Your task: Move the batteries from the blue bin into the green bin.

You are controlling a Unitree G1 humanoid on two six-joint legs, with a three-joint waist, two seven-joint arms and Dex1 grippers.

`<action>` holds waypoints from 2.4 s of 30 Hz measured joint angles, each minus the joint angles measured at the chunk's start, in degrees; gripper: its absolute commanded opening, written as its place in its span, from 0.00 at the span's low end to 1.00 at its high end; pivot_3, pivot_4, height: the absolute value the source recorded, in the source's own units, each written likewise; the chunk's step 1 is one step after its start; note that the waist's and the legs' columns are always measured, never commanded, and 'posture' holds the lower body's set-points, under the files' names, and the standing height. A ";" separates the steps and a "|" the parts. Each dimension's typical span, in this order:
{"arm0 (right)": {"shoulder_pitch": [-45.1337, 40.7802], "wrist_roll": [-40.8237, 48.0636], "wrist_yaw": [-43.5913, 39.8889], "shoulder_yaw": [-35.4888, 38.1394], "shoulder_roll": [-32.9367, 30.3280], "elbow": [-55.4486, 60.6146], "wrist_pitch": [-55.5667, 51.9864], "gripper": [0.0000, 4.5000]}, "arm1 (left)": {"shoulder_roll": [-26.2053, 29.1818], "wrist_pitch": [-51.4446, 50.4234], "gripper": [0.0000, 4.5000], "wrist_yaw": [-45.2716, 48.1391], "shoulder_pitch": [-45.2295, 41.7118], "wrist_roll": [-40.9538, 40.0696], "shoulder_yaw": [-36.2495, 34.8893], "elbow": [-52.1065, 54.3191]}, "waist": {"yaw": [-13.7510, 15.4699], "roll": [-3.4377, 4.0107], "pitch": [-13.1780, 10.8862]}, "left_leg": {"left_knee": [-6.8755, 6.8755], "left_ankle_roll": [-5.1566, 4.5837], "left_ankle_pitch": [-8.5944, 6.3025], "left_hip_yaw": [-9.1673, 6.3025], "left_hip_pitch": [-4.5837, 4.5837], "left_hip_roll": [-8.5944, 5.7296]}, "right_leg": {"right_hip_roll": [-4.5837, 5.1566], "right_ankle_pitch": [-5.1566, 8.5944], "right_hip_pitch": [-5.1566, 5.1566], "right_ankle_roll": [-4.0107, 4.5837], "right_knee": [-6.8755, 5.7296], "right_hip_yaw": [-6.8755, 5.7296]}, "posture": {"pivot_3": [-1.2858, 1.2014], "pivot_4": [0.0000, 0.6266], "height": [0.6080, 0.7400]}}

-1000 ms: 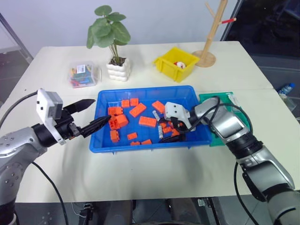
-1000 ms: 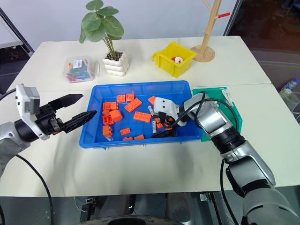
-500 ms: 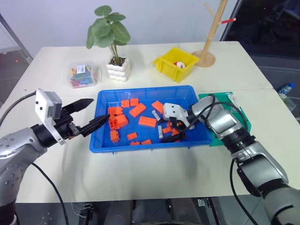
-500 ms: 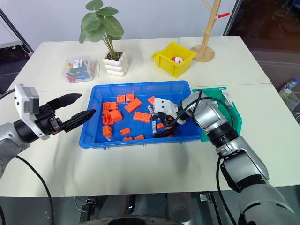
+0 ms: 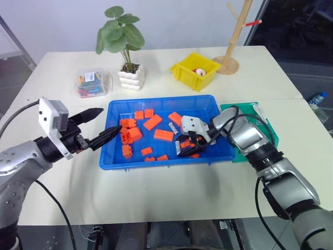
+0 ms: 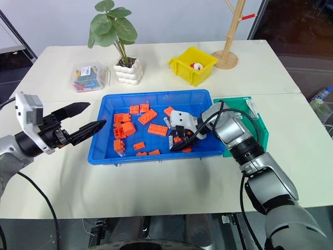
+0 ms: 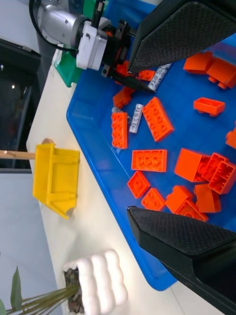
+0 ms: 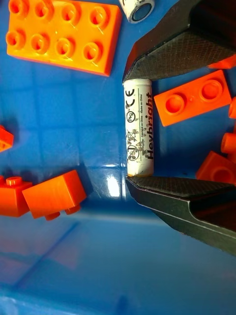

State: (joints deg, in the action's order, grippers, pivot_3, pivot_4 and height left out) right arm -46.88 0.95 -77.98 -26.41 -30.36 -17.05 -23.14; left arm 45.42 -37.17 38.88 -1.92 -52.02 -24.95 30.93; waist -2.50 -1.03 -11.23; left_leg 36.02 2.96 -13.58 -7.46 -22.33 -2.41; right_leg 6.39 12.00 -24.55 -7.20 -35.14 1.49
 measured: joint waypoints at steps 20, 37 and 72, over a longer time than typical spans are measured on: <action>1.37 4.68 5.99 20.21 -24.94 4.77 -13.24 0.50 | 1.50 4.58 1.00 22.75 -21.37 10.57 20.54 -18.36 | 1.09 0.09 -0.09 | 0.00 0.07 -0.07 0.15 -0.08 0.00 | 0.04 -0.06 -0.07 -0.11 0.05 -0.01 | 0.52 0.24 1.00; 14.05 7.70 11.50 25.49 -28.41 10.55 -15.31 0.99 | 1.79 6.87 1.00 29.73 -23.63 17.28 23.86 -23.93 | 0.08 0.09 -0.09 | 0.09 0.06 -0.07 0.17 -0.08 0.01 | 0.05 -0.06 -0.03 -0.13 0.04 0.00 | 0.52 0.24 1.00; 7.10 16.26 21.49 9.00 -2.06 15.09 -27.01 0.99 | 3.35 -0.01 1.00 16.86 -9.66 12.73 10.09 -9.48 | 0.09 0.07 -0.08 | 0.08 0.07 -0.06 0.02 -0.06 0.02 | 0.00 -0.07 -0.04 -0.11 -0.03 -0.02 | 0.52 0.24 1.00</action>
State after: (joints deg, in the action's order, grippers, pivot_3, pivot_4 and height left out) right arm -39.77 17.21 -56.50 -17.41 -32.42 -1.96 -50.15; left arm 48.77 -37.18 55.74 -11.58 -39.29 -14.86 21.45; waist -2.41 -0.96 -11.30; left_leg 36.10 3.02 -13.64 -7.44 -22.39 -2.40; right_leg 6.39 11.93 -24.59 -7.31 -35.17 1.47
